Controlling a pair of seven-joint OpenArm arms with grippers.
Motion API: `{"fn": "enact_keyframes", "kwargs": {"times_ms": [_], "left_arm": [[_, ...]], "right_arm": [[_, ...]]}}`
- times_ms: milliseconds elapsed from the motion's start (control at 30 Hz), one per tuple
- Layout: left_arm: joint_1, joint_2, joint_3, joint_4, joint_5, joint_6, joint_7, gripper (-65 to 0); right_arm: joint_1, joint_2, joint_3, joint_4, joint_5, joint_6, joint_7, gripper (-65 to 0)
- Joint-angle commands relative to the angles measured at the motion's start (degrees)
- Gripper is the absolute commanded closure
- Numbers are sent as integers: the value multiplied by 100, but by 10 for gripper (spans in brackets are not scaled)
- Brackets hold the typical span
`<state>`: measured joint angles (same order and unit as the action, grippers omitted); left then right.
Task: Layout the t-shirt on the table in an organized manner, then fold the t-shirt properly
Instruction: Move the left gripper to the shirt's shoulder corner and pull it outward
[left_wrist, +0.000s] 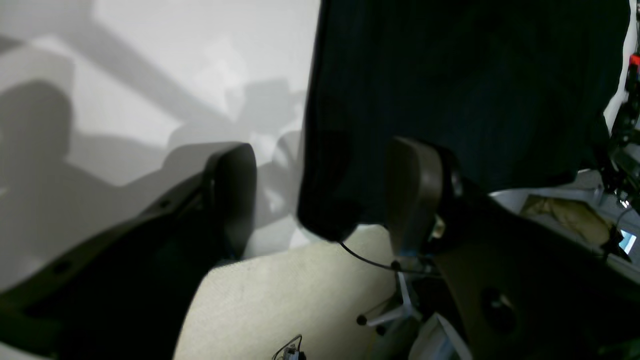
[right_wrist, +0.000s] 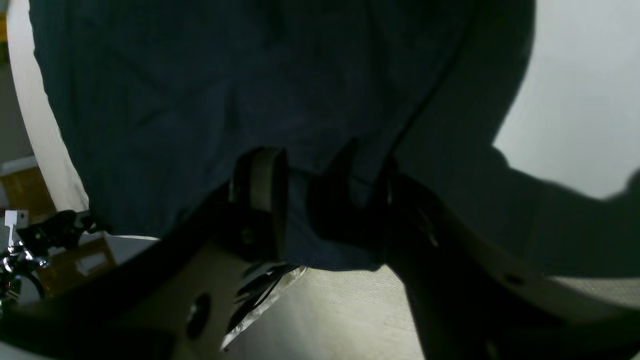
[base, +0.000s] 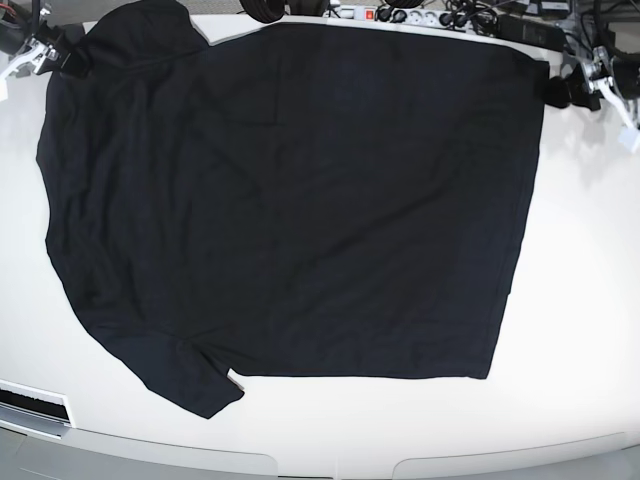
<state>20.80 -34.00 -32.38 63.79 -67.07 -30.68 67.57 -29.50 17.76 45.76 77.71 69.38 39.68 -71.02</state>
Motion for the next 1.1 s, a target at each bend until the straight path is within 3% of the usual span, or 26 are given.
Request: {"fn": "enact_keyframes", "kwargs": {"times_ms": [0,200,500,633,700,733,800,833,867,900,1067], "left_arm": [[103,-96,-31,28,210,-9,173,-420],[127,26,63,28,212,-192,197,-420],[114,59,1113,35,190,-188,339,-420],[116,76,1215,35,-26,-361,828,-416],[111,46,1211,35,-262,-476,1005,-373],[111,22,1211,35,-361,-476,1008,-322],[109,-57,1211,35,-442,-472,874,-149],[107,-111,1211,35,-439,-468,758,-46],[109,-164,1207,35,-439,-437,649,0],[109,-216,1187,35,-439,-367,553,0],[-85,-350,730,37,-586,-376,514,0]], "right_arm": [[-33,98,35,76,116,32,22,-253],[-33,98,35,76,118,32,22,-253],[-35,101,35,76,116,32,20,-253],[-33,101,35,76,120,32,24,-253],[-33,101,35,76,120,32,24,-253],[-33,103,35,76,120,32,24,-252],[-33,105,35,76,122,32,26,-228],[-33,105,35,76,118,32,24,-159],[-33,114,35,76,118,32,20,-55],[-33,122,35,76,116,32,15,0],[-35,247,35,83,116,32,-20,0]]}}
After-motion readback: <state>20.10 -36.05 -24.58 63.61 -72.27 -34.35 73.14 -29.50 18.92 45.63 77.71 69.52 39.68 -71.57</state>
